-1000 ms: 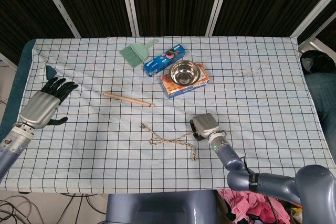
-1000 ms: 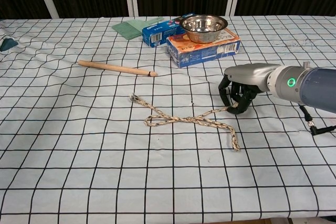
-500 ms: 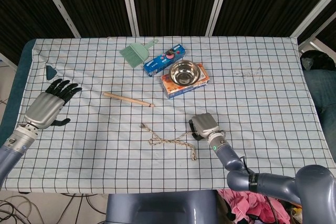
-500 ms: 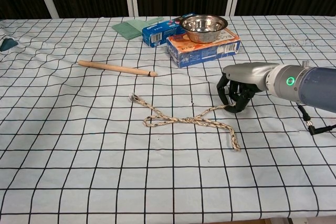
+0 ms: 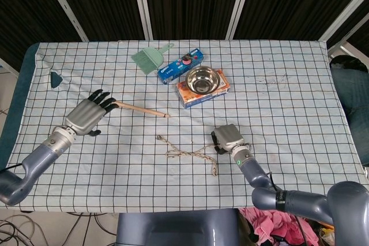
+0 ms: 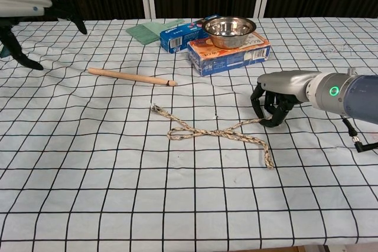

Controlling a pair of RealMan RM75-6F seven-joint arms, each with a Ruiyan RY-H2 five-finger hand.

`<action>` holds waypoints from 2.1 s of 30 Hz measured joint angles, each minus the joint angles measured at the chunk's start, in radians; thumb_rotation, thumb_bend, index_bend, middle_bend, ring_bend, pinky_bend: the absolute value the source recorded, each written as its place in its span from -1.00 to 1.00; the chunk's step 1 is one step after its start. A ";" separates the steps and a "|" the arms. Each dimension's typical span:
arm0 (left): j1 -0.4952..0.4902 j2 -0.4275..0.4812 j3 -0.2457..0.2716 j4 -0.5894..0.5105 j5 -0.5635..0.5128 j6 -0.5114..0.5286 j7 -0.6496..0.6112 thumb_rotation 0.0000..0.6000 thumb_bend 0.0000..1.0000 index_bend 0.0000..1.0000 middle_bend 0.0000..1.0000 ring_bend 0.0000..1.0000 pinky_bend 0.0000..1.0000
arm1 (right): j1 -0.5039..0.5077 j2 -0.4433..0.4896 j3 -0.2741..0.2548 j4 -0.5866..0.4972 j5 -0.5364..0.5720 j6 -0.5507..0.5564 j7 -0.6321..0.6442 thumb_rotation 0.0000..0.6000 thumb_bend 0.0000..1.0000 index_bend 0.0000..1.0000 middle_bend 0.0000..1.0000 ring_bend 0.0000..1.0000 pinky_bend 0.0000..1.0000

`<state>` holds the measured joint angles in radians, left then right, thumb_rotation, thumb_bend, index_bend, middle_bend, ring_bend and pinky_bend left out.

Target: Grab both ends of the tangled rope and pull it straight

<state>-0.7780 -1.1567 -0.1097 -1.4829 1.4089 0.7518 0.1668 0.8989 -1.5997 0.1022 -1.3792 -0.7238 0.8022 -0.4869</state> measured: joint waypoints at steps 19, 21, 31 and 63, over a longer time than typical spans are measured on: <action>-0.180 -0.205 -0.027 0.068 -0.101 -0.189 -0.023 1.00 -0.67 -0.56 -0.40 -0.39 -0.32 | -0.027 0.012 0.014 -0.034 0.008 0.068 0.003 1.00 -0.18 0.22 0.68 1.00 0.83; -0.190 -0.213 -0.025 0.074 -0.092 -0.190 -0.023 1.00 -0.67 -0.59 -0.11 -0.06 0.01 | -0.031 0.015 0.016 -0.035 0.008 0.070 0.005 1.00 -0.18 0.22 0.68 1.00 0.83; -0.234 -0.257 -0.011 0.117 -0.123 -0.219 0.012 1.00 -0.63 -0.54 0.57 0.50 0.35 | -0.043 0.013 0.019 -0.020 -0.006 0.059 0.029 1.00 -0.18 0.22 0.67 1.00 0.83; -0.329 -0.492 0.015 0.359 -0.207 -0.175 0.051 1.00 -0.51 -0.20 0.67 0.54 0.35 | -0.107 0.003 0.070 0.026 -0.126 0.076 0.177 1.00 -0.18 0.23 0.69 1.00 0.84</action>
<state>-1.1066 -1.6484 -0.0945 -1.1238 1.2017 0.5765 0.2174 0.7920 -1.5962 0.1722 -1.3530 -0.8496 0.8781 -0.3102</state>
